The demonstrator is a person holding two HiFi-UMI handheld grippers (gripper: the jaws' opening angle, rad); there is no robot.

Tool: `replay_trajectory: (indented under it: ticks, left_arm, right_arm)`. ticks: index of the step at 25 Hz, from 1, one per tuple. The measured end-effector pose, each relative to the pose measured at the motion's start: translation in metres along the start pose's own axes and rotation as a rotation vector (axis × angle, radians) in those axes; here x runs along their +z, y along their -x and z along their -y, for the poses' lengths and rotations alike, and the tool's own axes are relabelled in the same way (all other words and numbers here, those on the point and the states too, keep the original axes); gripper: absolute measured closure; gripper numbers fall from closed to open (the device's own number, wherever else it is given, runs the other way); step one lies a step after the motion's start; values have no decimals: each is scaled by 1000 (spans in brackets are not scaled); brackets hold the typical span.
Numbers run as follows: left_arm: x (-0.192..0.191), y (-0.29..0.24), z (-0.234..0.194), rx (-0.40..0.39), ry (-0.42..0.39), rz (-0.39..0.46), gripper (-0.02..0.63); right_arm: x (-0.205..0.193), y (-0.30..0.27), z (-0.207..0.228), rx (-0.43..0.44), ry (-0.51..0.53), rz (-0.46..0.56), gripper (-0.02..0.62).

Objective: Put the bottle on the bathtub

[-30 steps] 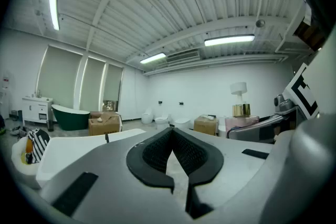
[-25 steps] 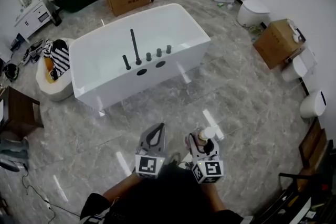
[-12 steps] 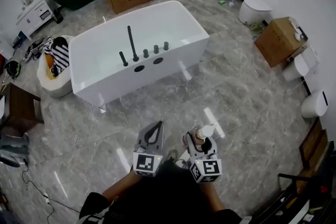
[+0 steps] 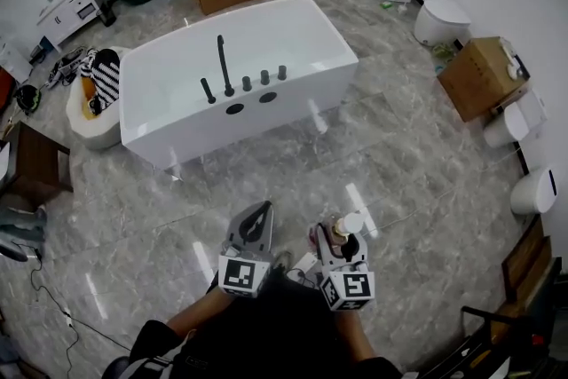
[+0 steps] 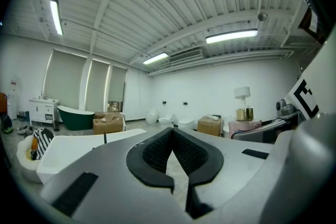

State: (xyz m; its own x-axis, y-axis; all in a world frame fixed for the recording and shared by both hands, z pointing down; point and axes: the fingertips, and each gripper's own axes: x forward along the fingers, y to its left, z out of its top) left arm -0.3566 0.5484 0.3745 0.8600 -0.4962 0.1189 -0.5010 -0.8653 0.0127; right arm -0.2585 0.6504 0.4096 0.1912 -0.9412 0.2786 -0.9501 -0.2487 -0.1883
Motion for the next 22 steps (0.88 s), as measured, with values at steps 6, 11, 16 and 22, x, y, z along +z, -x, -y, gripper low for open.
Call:
replay_trajectory:
  ticks: [6, 11, 16, 22]
  left_arm:
    - [-8, -35, -19, 1, -5, -8, 589]
    - [-10, -96, -33, 1, 21, -9, 589]
    - [-5, -172, -70, -19, 4, -11, 590]
    - [11, -271, -120, -25, -16, -32, 590]
  right_arm:
    - [1, -34, 9, 9, -3, 0, 377]
    - [12, -78, 40, -5, -3, -18, 377]
    - [39, -151, 68, -18, 10, -23, 377]
    - [78, -242, 103, -27, 8, -22, 377]
